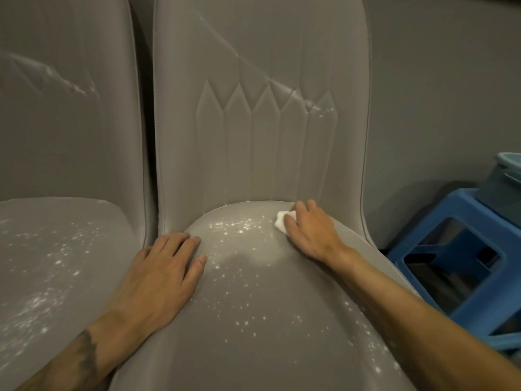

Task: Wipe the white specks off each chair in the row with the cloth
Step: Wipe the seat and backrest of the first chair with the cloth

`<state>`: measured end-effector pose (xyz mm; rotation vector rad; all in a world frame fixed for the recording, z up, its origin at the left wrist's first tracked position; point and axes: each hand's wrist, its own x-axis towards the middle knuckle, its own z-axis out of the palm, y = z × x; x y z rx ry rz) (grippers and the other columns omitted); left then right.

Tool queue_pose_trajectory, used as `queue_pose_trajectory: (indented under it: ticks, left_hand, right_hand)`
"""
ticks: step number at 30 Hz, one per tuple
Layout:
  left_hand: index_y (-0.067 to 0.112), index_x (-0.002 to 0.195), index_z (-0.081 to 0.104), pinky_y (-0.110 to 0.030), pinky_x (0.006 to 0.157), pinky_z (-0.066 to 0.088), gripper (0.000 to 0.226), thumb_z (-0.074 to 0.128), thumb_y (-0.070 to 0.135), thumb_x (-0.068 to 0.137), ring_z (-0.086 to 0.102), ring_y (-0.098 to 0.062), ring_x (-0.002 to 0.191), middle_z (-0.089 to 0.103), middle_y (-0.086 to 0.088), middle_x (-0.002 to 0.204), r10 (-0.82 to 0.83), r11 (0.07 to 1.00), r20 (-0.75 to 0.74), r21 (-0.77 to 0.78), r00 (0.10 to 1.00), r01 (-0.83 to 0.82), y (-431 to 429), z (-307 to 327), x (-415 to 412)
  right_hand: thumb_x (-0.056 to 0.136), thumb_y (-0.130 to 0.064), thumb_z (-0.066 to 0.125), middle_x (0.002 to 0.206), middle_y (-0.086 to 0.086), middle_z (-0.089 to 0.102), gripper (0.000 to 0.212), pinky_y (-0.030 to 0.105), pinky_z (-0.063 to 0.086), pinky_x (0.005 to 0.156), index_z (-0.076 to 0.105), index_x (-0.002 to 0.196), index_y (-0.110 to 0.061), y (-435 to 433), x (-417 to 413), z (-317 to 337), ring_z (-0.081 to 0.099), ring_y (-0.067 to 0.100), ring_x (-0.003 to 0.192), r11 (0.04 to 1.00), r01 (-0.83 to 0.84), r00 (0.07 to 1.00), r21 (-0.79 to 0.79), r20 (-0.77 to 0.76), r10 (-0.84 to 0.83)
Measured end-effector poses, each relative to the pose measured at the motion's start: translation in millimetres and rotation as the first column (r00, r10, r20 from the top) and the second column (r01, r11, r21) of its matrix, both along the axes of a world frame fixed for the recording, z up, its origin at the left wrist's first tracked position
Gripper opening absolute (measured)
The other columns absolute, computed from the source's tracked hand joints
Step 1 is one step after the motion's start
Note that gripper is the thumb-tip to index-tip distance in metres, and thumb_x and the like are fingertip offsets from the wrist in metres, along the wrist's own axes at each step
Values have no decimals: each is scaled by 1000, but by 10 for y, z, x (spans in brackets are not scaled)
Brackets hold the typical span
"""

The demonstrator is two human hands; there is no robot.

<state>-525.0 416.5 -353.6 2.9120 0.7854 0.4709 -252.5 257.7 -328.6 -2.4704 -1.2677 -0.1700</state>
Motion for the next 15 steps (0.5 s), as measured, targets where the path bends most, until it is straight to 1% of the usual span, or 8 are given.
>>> queue_pose_trajectory:
  ticks: [3,5,7,9,10,12,14,15]
  left_hand:
    - [22,141,59,-44,100,49,64,22,56,103,53,-19,125,58,3,138,-3,1000,-2,-7,1000,3,-4,9,3]
    - [22,141,58,-44,100,49,64,21,57,103,53,-19,125,58,3,138,-2,1000,-2,-9,1000,2,-14,16,6]
    - [22,141,59,-43,99,49,63,22,56,103,53,-19,125,58,3,138,5,1000,2,-14,1000,-5,-26,16,6]
    - [22,140,59,-44,99,49,63,22,56,102,53,-19,126,58,3,138,10,1000,0,-19,1000,-10,-25,20,10]
    - [22,141,59,-43,99,49,64,22,56,102,52,-19,126,58,3,138,6,1000,-3,-21,1000,-6,-21,20,9]
    - [23,143,57,-43,101,47,65,20,57,102,50,-17,128,56,3,140,-5,1000,-6,-24,1000,5,-11,12,4]
    - [24,144,55,-42,103,46,66,19,59,102,48,-16,129,54,4,142,-2,1000,-8,-26,1000,2,0,7,3]
    - [24,144,55,-43,102,47,66,19,59,102,49,-17,128,55,4,141,-5,1000,-9,-25,1000,5,2,8,4]
  right_hand:
    - [99,-43,44,110,3,52,28,37,42,84,52,114,-22,-185,-22,46,53,24,94,986,-157,987,-53,-23,156]
    - [98,-46,45,108,3,50,28,37,42,86,51,112,-22,-254,180,59,52,26,96,992,-98,995,-84,-6,97]
    - [99,-43,44,101,4,45,26,38,38,83,47,103,-18,-237,328,40,51,32,96,997,38,999,-64,-13,-39]
    - [101,-39,42,101,8,45,24,38,35,80,44,98,-15,-119,288,30,52,36,94,993,103,994,-50,-27,-104]
    - [101,-38,41,103,10,48,25,38,34,79,45,100,-13,-59,211,30,53,36,94,996,82,996,-45,-43,-84]
    - [102,-38,39,109,9,50,28,36,36,80,48,110,-13,-35,26,31,53,31,96,998,-42,996,-48,-79,38]
    - [100,-40,41,113,3,51,26,36,39,85,50,115,-19,-130,-58,63,52,24,98,984,-169,982,-55,-95,164]
    - [99,-41,43,113,2,52,26,37,41,88,50,116,-22,-189,-25,77,52,22,99,980,-191,978,-60,-93,185]
